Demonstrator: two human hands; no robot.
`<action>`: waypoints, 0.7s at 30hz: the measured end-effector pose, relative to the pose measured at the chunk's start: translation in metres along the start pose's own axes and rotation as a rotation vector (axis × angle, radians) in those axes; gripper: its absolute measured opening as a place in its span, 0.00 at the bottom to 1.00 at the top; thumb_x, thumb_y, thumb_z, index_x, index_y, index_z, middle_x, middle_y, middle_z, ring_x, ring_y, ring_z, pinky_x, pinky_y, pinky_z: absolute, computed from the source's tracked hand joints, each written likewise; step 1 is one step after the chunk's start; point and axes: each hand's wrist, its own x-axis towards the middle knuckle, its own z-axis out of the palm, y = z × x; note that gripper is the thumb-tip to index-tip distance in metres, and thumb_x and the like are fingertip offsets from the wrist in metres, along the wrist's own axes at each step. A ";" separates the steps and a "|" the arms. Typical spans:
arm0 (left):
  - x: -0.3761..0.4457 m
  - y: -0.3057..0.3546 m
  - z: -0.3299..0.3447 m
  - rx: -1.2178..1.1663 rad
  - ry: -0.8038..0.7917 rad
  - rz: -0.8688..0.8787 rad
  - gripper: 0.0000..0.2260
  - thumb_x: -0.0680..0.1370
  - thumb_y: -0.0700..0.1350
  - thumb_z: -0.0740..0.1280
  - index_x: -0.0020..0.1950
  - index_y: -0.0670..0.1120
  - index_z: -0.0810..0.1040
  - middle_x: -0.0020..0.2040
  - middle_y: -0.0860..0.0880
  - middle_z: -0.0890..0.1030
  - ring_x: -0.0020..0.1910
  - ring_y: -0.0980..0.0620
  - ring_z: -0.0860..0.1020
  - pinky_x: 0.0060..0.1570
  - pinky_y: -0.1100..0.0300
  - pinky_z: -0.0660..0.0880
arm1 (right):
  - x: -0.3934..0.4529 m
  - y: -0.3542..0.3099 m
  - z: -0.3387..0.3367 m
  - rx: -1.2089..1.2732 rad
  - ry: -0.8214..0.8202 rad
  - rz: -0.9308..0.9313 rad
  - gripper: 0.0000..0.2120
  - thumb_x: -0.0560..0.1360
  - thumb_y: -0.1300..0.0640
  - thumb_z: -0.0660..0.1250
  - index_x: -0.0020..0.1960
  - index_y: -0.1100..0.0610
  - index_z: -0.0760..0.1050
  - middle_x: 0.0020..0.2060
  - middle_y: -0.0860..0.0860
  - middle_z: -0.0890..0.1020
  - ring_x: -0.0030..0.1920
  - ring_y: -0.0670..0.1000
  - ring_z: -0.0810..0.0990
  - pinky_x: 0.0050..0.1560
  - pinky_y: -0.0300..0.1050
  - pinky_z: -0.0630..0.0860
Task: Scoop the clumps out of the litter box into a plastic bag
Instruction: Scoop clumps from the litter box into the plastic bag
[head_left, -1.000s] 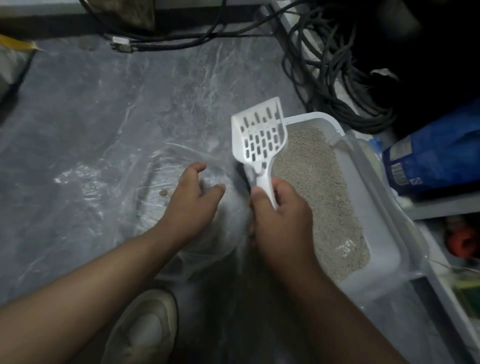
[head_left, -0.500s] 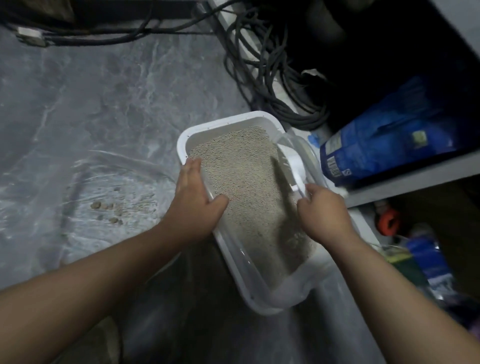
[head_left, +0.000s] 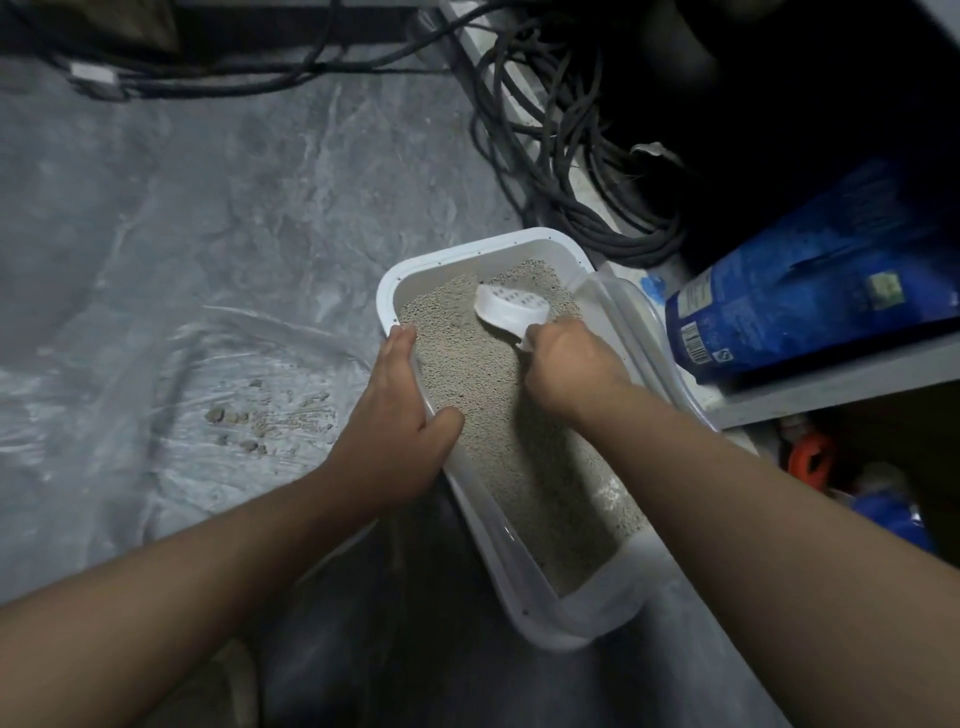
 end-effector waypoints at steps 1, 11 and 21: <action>0.000 0.001 0.000 0.002 -0.002 -0.001 0.43 0.71 0.51 0.62 0.83 0.46 0.48 0.84 0.46 0.54 0.82 0.51 0.53 0.80 0.46 0.55 | -0.005 -0.001 0.001 -0.025 -0.010 -0.038 0.19 0.79 0.61 0.60 0.70 0.58 0.71 0.60 0.58 0.74 0.55 0.58 0.78 0.54 0.52 0.77; 0.002 -0.002 0.000 0.052 -0.008 0.013 0.42 0.72 0.51 0.61 0.83 0.45 0.47 0.84 0.45 0.52 0.82 0.50 0.52 0.80 0.47 0.54 | -0.053 0.006 0.008 -0.205 -0.061 -0.316 0.17 0.80 0.61 0.58 0.68 0.58 0.70 0.60 0.58 0.73 0.51 0.59 0.80 0.46 0.53 0.78; -0.001 0.001 -0.001 0.036 -0.016 0.022 0.42 0.72 0.51 0.61 0.83 0.46 0.46 0.84 0.45 0.52 0.82 0.49 0.53 0.80 0.45 0.56 | -0.057 0.036 -0.018 -0.155 0.048 -0.231 0.16 0.77 0.57 0.62 0.64 0.52 0.75 0.46 0.53 0.71 0.42 0.56 0.78 0.40 0.48 0.73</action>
